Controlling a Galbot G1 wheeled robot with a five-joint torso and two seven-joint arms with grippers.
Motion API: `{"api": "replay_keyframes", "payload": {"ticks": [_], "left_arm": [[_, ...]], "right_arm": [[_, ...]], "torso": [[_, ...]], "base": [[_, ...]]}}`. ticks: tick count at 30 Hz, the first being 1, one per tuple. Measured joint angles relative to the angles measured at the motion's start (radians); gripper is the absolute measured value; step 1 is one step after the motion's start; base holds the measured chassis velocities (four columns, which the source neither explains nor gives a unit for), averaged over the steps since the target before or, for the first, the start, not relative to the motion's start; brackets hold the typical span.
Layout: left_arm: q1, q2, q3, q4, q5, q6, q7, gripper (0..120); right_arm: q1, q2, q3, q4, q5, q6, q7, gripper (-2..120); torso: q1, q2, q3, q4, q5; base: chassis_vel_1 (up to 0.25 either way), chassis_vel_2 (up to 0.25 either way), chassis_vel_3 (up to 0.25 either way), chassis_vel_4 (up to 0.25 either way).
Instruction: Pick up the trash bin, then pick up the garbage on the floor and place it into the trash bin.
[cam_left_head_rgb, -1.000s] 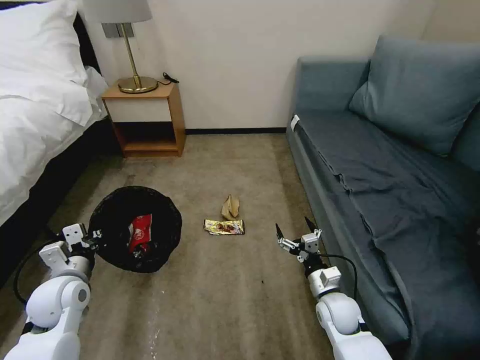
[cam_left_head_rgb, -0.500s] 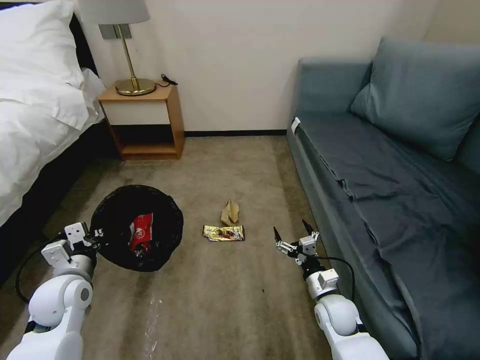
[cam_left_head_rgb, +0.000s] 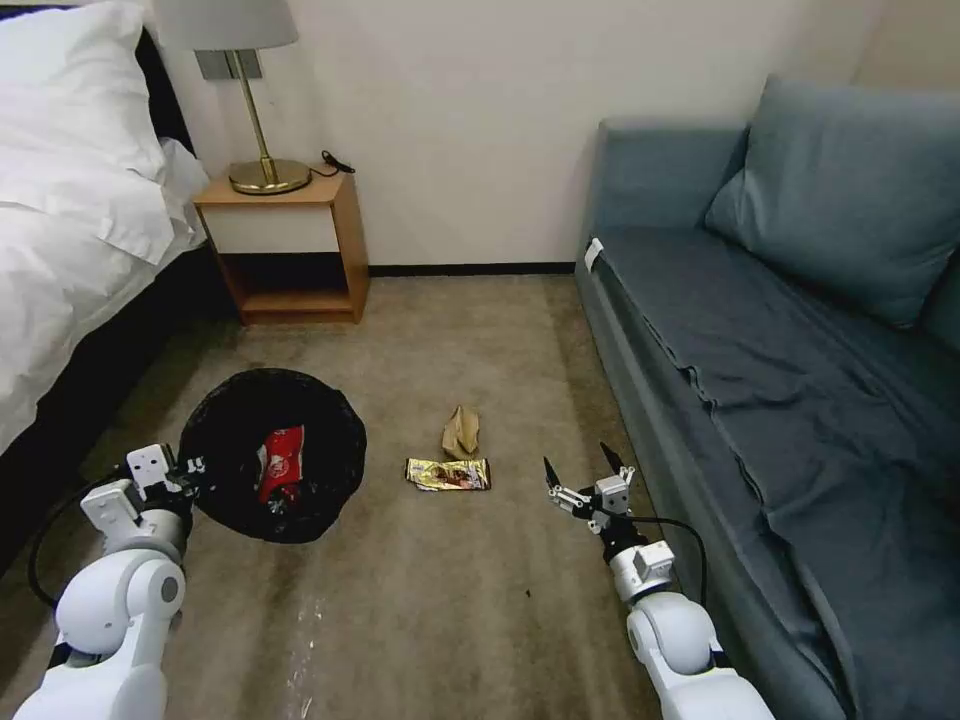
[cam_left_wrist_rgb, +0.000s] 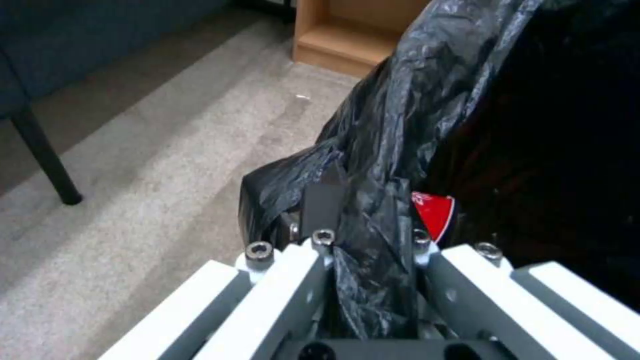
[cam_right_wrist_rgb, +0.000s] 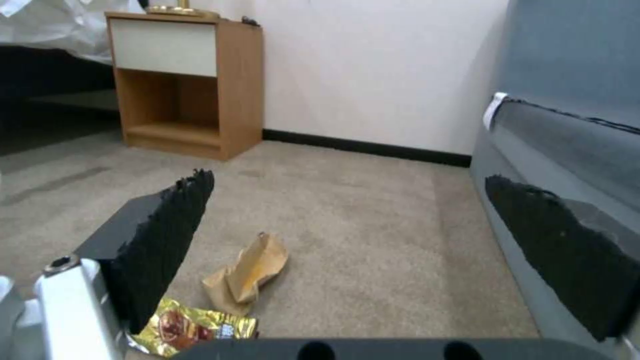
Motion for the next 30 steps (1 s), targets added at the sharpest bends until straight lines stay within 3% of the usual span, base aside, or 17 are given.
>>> {"api": "replay_keyframes", "payload": {"ticks": [30], "left_arm": [[0.004, -0.005, -0.007, 0.017, -0.007, -0.021, 0.003, 1]], "right_arm": [[-0.018, 0.005, -0.005, -0.001, 0.007, 0.002, -0.018, 100]], "torso": [[0.000, 0.000, 0.000, 0.0001, -0.0001]], "base": [[-0.052, 0.053, 0.053, -0.051]]}}
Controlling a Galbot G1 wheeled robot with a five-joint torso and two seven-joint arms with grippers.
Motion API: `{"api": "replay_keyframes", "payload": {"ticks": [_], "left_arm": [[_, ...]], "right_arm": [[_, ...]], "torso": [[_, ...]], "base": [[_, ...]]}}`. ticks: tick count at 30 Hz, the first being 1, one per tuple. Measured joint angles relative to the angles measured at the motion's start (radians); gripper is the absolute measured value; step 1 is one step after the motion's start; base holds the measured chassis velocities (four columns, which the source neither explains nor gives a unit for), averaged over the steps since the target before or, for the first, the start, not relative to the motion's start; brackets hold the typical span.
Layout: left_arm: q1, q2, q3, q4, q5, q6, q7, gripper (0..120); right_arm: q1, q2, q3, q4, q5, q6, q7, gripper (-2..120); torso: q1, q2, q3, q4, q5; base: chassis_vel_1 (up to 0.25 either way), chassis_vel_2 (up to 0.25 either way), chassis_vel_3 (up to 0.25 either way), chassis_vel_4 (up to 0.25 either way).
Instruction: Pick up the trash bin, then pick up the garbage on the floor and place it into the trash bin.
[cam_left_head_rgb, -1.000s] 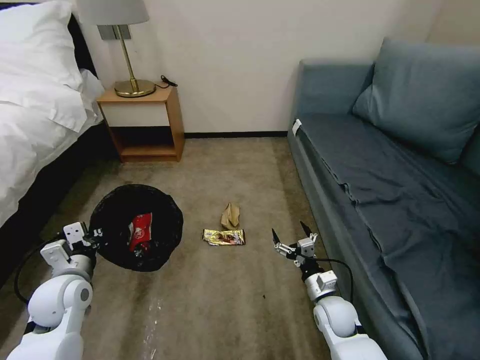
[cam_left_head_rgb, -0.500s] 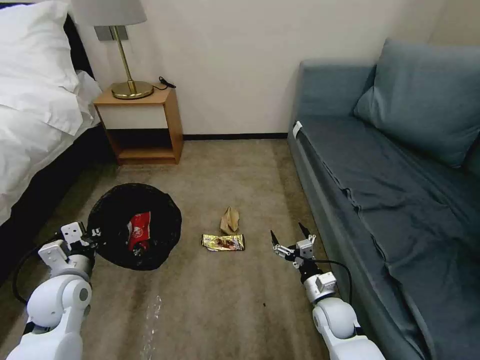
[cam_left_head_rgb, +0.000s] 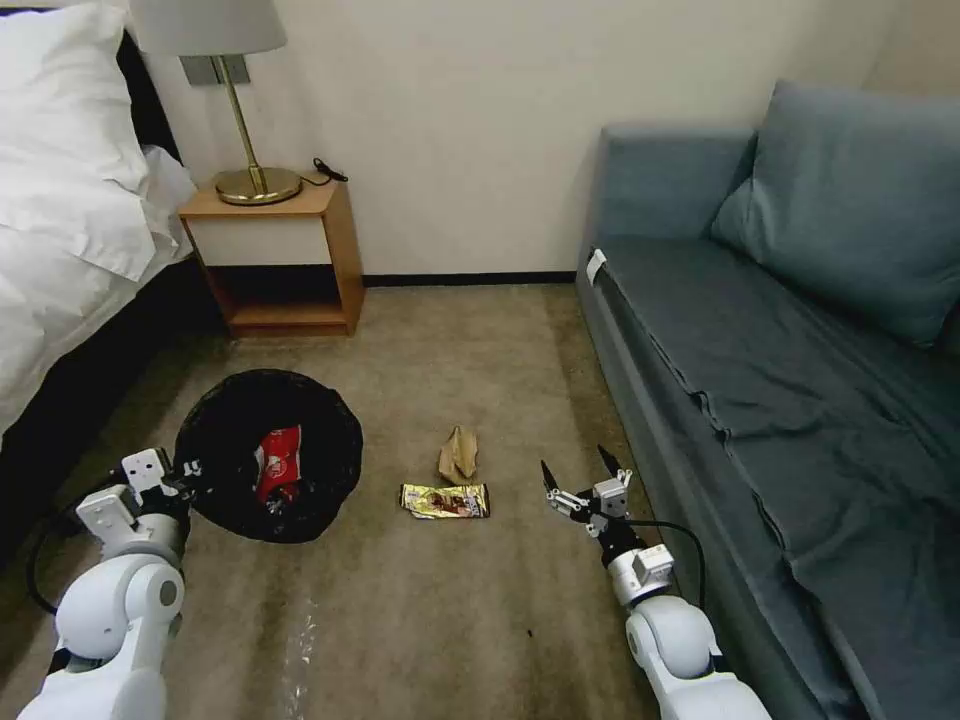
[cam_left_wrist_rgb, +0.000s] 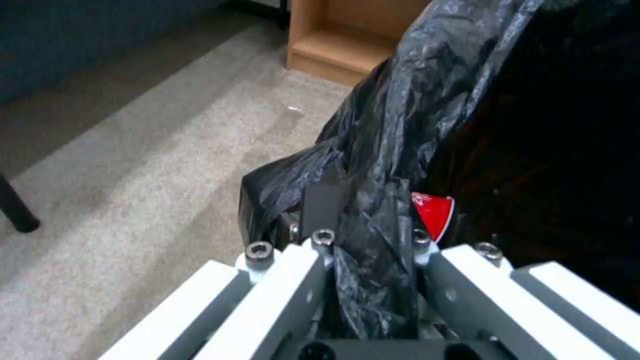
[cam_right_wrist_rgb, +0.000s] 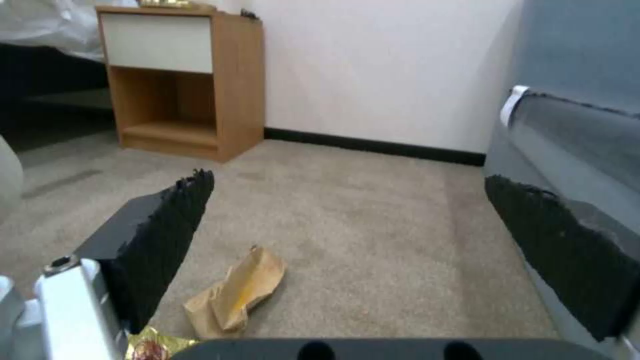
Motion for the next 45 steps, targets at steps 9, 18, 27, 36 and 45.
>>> {"api": "replay_keyframes", "payload": {"ticks": [9, 18, 27, 36, 45], "left_arm": [[-0.008, -0.001, 0.001, 0.002, 0.000, -0.001, -0.001, 1], [-0.001, -0.003, -0.001, -0.003, 0.000, 0.000, -0.001, 1], [0.001, 0.002, -0.001, -0.015, -0.001, 0.005, -0.003, 1], [0.009, -0.012, 0.003, -0.045, -0.046, 0.043, -0.034, 1], [0.012, -0.024, 0.005, -0.071, -0.047, 0.062, -0.047, 1]], "right_arm": [[-0.005, 0.000, 0.001, -0.007, 0.000, 0.005, -0.005, 100], [-0.013, 0.001, -0.005, -0.016, 0.003, 0.011, -0.008, 100], [-0.017, 0.003, -0.007, -0.017, 0.003, 0.014, -0.009, 100], [-0.023, -0.002, -0.008, -0.023, 0.004, 0.027, -0.024, 100], [-0.023, 0.001, -0.018, -0.023, 0.031, 0.080, -0.041, 100]], "torso": [[0.000, 0.000, 0.000, -0.0001, 0.0000], [0.000, 0.000, 0.000, -0.0001, 0.0000], [0.000, 0.000, 0.000, -0.0001, 0.0000], [0.000, 0.000, 0.000, -0.0002, 0.0000], [0.000, 0.000, 0.000, -0.0002, 0.0001]], "base": [[-0.087, 0.078, 0.076, -0.083], [-0.063, 0.072, 0.070, -0.061], [-0.062, 0.078, 0.069, -0.081], [-0.082, 0.067, 0.078, -0.072], [-0.073, 0.071, 0.069, -0.067]]}}
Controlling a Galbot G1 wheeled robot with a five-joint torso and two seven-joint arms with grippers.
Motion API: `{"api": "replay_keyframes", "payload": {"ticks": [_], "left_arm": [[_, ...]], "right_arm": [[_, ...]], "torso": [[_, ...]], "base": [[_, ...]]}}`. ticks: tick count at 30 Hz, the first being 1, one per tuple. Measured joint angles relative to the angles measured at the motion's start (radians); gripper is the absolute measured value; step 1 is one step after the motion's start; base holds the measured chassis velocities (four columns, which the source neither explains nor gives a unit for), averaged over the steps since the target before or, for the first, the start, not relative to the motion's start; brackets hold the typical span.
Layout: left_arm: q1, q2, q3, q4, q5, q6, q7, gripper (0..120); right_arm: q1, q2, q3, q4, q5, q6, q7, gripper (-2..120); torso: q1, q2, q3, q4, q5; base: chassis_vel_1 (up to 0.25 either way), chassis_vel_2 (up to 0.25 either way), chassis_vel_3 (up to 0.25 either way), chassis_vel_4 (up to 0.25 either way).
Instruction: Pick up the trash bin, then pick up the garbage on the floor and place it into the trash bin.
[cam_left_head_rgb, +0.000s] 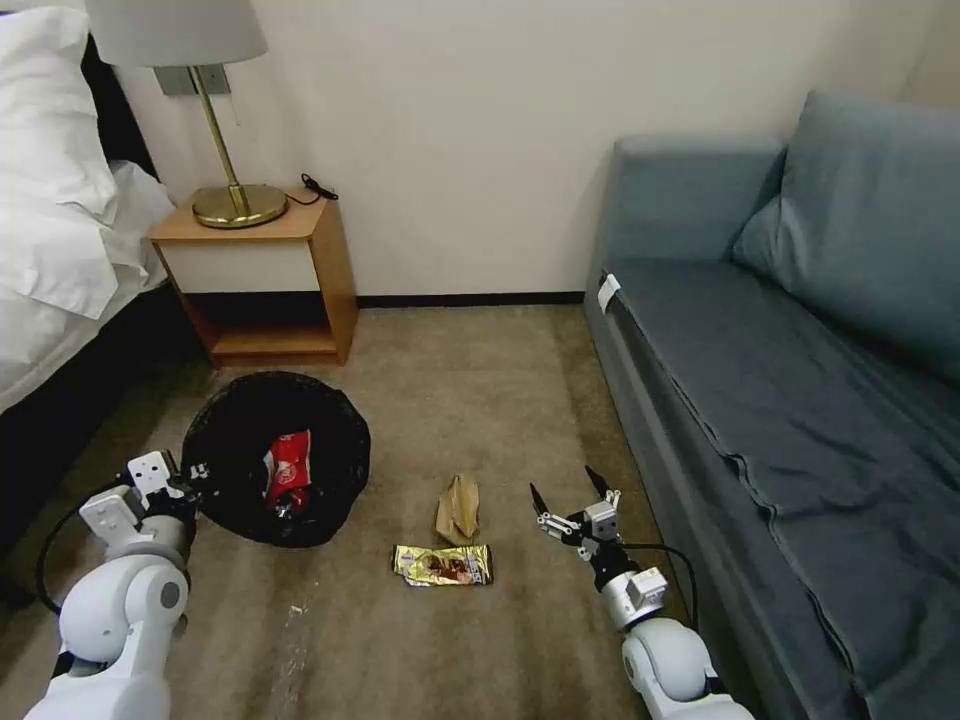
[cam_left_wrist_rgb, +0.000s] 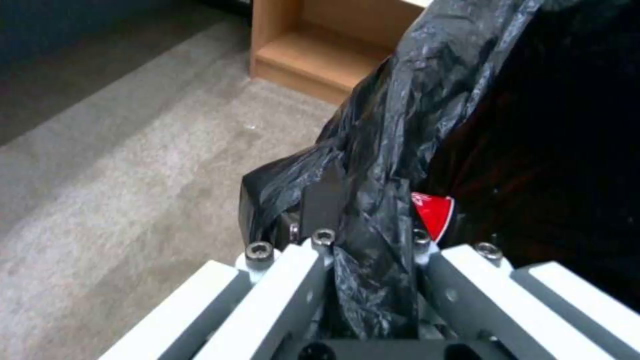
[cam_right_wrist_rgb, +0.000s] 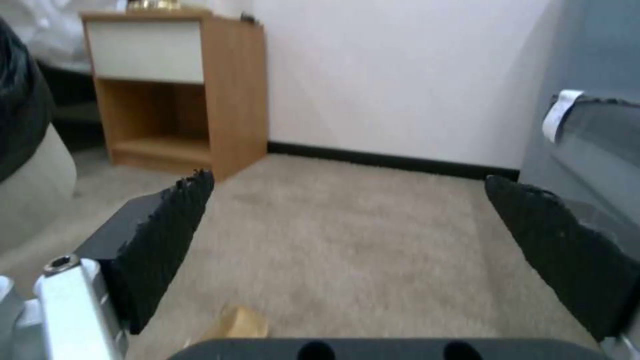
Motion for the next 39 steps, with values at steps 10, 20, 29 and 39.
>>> {"api": "replay_keyframes", "payload": {"ticks": [10, 20, 29, 39], "left_arm": [[0.002, -0.012, -0.001, -0.011, 0.009, 0.005, -0.006, 1], [-0.006, -0.045, 0.005, -0.017, 0.048, 0.012, -0.004, 1], [-0.037, -0.060, 0.014, -0.016, 0.059, 0.025, -0.012, 1], [-0.038, -0.076, 0.017, -0.007, 0.073, 0.027, -0.012, 1]], "right_arm": [[0.043, -0.016, -0.021, 0.014, -0.020, -0.007, -0.013, 100], [0.306, -0.119, -0.252, -0.121, 0.004, -0.086, -0.168, 100], [0.533, -0.105, -0.457, -0.353, 0.046, -0.124, -0.402, 100], [0.638, -0.036, -0.524, -0.608, 0.039, -0.150, -0.464, 100]], "torso": [[0.000, 0.000, 0.000, 0.0000, 0.0000], [0.000, 0.000, 0.000, 0.0001, 0.0001], [0.000, 0.000, 0.000, 0.0003, 0.0000], [0.000, 0.000, 0.000, 0.0001, 0.0000]], "base": [[-0.003, 0.005, 0.006, -0.002], [0.000, 0.000, 0.000, 0.000], [0.000, 0.000, 0.000, 0.000], [0.000, 0.000, 0.000, 0.000]]}}
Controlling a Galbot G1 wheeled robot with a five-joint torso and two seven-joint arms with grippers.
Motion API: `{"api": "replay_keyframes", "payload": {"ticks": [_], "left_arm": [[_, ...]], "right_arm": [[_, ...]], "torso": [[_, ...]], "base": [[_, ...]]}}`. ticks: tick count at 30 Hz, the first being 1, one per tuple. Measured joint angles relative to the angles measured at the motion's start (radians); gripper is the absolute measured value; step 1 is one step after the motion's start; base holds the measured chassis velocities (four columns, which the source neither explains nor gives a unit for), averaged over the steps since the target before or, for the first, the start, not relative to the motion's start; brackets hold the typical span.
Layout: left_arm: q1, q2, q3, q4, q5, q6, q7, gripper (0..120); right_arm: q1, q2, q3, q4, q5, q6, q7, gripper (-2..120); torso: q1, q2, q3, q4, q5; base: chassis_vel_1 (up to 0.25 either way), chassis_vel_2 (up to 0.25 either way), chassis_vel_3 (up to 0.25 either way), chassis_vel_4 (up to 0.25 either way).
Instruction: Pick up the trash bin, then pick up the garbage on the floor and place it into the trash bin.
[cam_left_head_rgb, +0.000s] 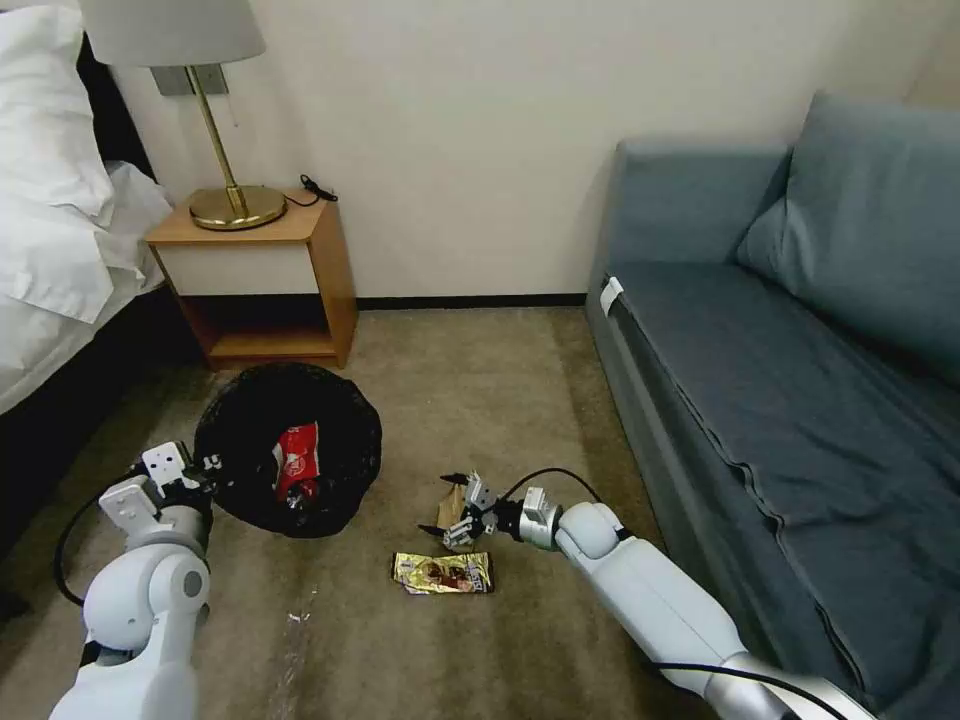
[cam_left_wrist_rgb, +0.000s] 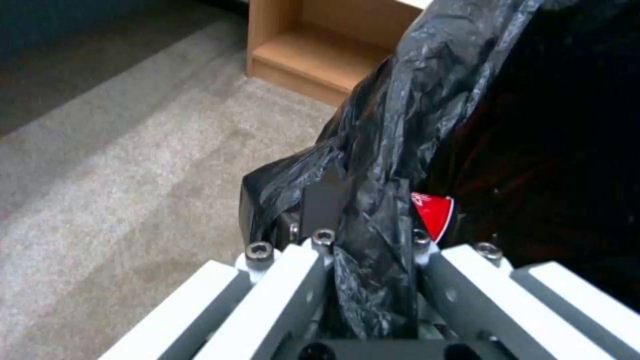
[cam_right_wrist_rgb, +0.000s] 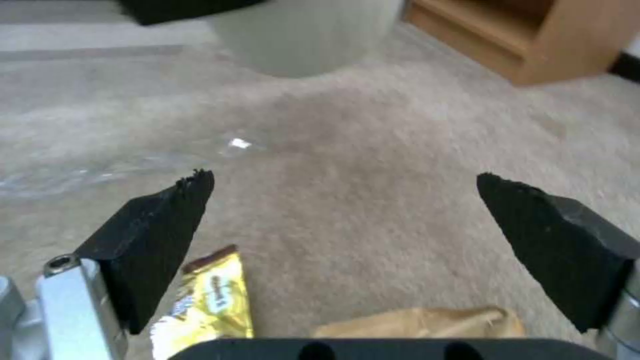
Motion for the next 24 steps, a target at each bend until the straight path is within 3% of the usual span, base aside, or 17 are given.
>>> {"api": "replay_keyframes", "payload": {"ticks": [10, 14, 24], "left_arm": [[0.010, -0.019, 0.002, 0.005, 0.014, -0.006, 0.005, 1], [0.011, -0.020, 0.000, 0.007, 0.017, -0.014, 0.009, 1], [0.014, -0.030, -0.001, 0.008, 0.021, -0.020, 0.012, 1]], "right_arm": [[0.037, 0.038, -0.017, -0.114, 0.008, -0.011, -0.010, 100], [0.038, 0.061, -0.035, -0.137, 0.089, -0.041, 0.024, 100], [0.042, 0.106, -0.058, -0.220, 0.122, -0.057, 0.082, 100]], "torso": [[0.000, 0.000, 0.000, 0.0000, -0.0001], [0.000, 0.000, 0.000, 0.0001, 0.0000], [0.000, 0.000, 0.000, 0.0000, -0.0001]], "base": [[0.000, 0.000, 0.000, 0.000], [0.000, 0.000, 0.000, 0.000], [0.000, 0.000, 0.000, 0.000]]}}
